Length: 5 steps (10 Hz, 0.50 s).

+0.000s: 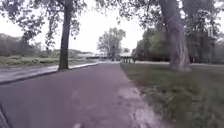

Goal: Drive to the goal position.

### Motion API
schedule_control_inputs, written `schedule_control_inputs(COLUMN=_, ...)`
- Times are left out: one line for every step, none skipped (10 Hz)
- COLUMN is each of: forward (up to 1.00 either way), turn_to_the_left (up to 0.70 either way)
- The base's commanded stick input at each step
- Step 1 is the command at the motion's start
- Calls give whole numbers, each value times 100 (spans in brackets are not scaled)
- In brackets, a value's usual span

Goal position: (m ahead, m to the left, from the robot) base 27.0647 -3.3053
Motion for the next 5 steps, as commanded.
schedule_control_inputs(forward=70, turn_to_the_left=0)
schedule_control_inputs(forward=70, turn_to_the_left=0)
schedule_control_inputs(forward=70, turn_to_the_left=0)
schedule_control_inputs(forward=70, turn_to_the_left=6)
schedule_control_inputs(forward=70, turn_to_the_left=35)
